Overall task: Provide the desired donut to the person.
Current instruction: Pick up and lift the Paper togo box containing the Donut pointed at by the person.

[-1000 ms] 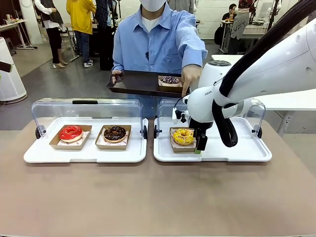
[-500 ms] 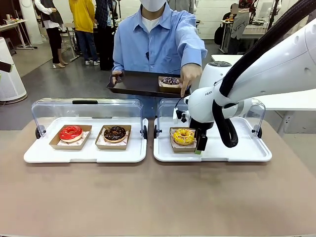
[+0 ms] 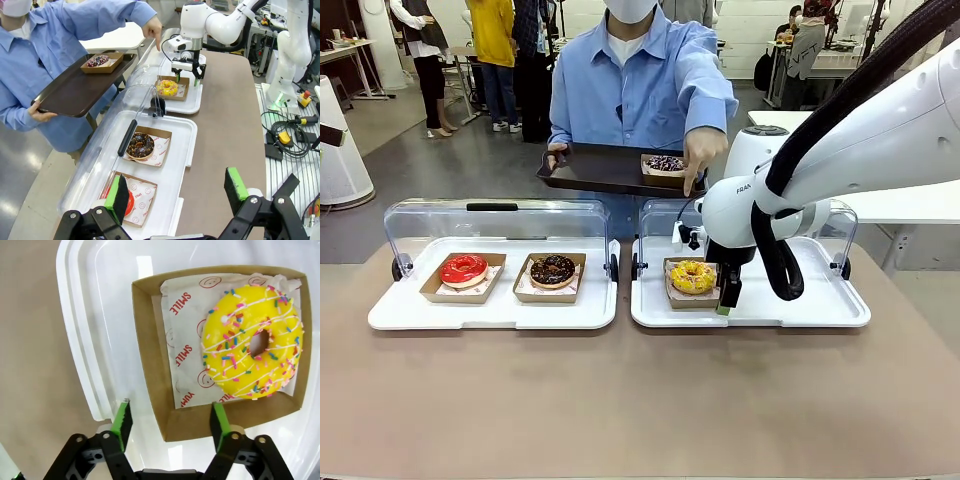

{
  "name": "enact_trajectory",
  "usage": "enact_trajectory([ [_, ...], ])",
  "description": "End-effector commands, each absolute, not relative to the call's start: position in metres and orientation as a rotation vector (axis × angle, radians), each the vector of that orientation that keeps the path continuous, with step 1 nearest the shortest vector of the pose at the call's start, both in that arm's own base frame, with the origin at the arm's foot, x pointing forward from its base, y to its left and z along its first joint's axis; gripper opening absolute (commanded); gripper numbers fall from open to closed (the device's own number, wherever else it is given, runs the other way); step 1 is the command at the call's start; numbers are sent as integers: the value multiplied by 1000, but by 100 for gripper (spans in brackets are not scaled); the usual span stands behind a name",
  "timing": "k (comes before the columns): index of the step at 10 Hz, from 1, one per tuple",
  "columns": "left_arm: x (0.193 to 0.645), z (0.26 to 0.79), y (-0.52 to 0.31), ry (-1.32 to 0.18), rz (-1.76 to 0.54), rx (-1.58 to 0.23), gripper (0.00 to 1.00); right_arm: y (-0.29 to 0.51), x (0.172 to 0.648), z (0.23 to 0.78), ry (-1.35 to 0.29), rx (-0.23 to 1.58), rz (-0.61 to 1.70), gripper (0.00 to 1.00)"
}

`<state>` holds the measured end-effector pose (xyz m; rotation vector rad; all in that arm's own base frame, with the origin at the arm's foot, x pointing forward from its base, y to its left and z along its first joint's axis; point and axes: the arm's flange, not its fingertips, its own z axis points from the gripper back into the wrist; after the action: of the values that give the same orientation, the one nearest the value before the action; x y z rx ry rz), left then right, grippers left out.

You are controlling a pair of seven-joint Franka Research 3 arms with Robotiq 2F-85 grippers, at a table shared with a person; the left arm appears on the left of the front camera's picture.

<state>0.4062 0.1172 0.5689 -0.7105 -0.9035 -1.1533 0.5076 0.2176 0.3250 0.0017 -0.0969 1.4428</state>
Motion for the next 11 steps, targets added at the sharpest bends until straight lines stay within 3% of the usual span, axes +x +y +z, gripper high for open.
enact_trajectory([
  [1, 405, 570, 118, -907, -1154, -710, 100, 219, 513, 325, -78, 4, 1422, 0],
  [3, 405, 570, 118, -907, -1154, -710, 100, 219, 514, 325, -84, 15, 1420, 0],
  [4, 405, 570, 118, -907, -1154, -710, 100, 218, 514, 324, -83, 19, 1421, 10],
  [5, 405, 570, 118, -907, -1154, -710, 100, 218, 513, 324, -83, 21, 1422, 0],
  [11, 405, 570, 118, -907, -1154, -710, 100, 218, 508, 332, -103, 11, 1454, 0],
])
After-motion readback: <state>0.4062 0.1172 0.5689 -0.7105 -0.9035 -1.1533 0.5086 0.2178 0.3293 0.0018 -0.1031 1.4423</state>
